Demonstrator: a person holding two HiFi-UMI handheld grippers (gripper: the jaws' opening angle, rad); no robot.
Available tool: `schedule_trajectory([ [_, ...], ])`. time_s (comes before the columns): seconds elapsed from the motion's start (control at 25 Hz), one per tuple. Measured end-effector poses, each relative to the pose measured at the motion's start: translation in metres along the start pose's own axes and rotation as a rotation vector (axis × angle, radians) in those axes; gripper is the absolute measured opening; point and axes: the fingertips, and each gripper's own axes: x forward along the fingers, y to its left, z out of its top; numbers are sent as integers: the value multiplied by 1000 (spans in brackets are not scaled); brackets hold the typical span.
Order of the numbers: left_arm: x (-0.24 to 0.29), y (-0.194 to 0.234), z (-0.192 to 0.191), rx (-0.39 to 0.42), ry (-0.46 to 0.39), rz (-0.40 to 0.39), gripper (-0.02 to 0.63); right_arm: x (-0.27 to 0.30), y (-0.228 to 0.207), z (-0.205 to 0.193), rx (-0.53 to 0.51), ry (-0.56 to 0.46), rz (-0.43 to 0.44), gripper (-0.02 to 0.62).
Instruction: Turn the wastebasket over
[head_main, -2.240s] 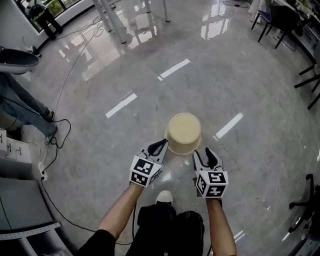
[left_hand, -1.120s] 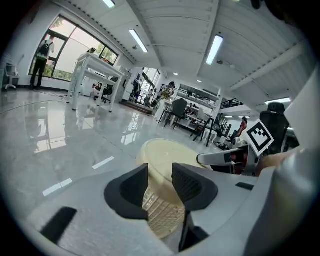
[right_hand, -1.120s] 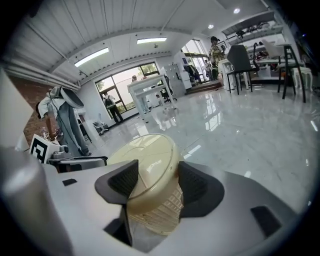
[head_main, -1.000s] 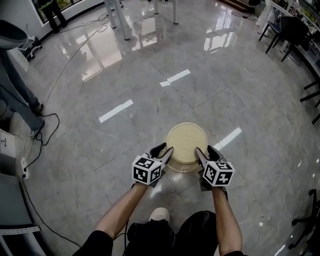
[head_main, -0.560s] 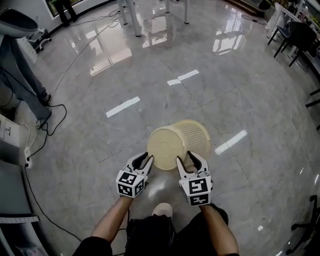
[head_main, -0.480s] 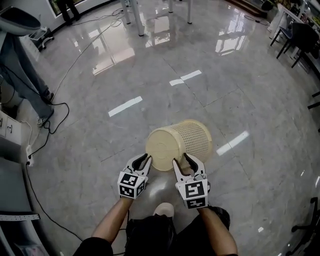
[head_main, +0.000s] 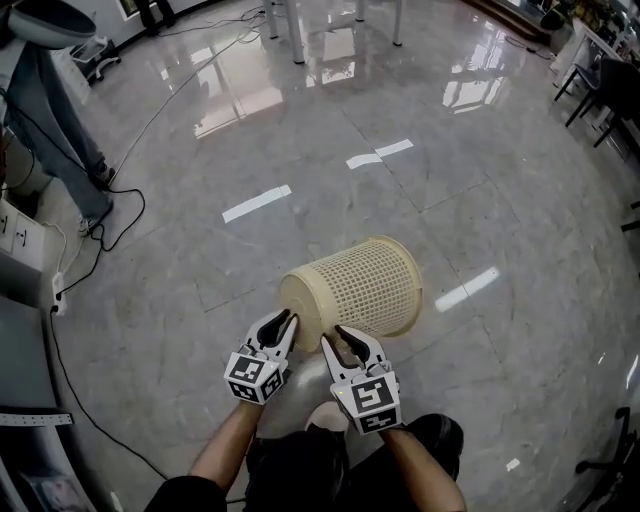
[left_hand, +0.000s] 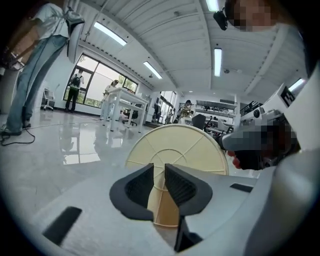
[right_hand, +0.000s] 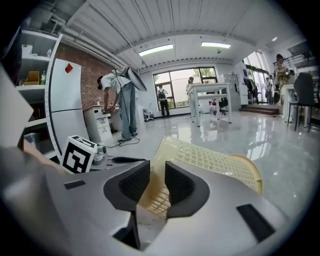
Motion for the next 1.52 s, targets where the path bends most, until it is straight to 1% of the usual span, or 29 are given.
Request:
schedule_trajectory([
  [0.08, -1, 4, -6, -10, 12, 7, 58, 1, 9, -6, 3, 15, 37, 87],
  [0.24, 1, 11, -23, 10, 53, 30, 58, 1, 28, -9, 2, 18, 142, 89],
  [0.28, 1, 15, -28, 3, 61, 39, 58, -4, 28, -5, -5, 2, 142, 89],
  [0.32, 0, 19, -34, -10, 67, 47, 58, -10, 22, 1, -24, -17, 119, 89],
  [0.36, -1, 23, -39, -24, 71, 55, 58, -15, 11, 5, -53, -30, 75, 89],
  [0.48, -4, 33, -50, -55, 76, 67, 58, -28, -49, 4, -128, -4, -87, 89],
  [0.56, -4, 36, -57, -64, 84, 66, 55, -36, -93, -4, -129, 40, -171, 91],
  [0.64, -2, 35, -64, -70, 98, 45, 64, -40, -123, -17, -107, 87, -212, 92],
  [0.76, -1, 29, -62, -59, 97, 21, 69, -38, -148, -38, -91, 143, -237, 111],
  [0.84, 3, 22, -59, -27, 102, 12, 69, -36, -163, -48, -75, 165, -248, 140],
  [0.92, 10, 16, -59, 27, 132, 7, 71, -33, -169, -55, -31, 184, -204, 141],
  [1.0, 15, 16, -60, 58, 152, 14, 71, -26, -169, -60, -13, 203, -161, 140],
  [1.12, 18, 18, -59, 52, 157, 17, 71, -17, -171, -70, -35, 240, -162, 138],
  [1.2, 19, 16, -59, 68, 161, 14, 71, -14, -171, -77, -52, 262, -179, 137],
  [1.28, 19, 13, -60, 77, 161, 14, 71, -13, -171, -81, -68, 258, -204, 106],
  [1.32, 19, 13, -60, 73, 159, 15, 69, -14, -171, -81, -67, 250, -212, 106],
  [1.52, 21, 12, -60, 56, 154, 11, 69, -17, -176, -82, 22, 219, -196, 94],
])
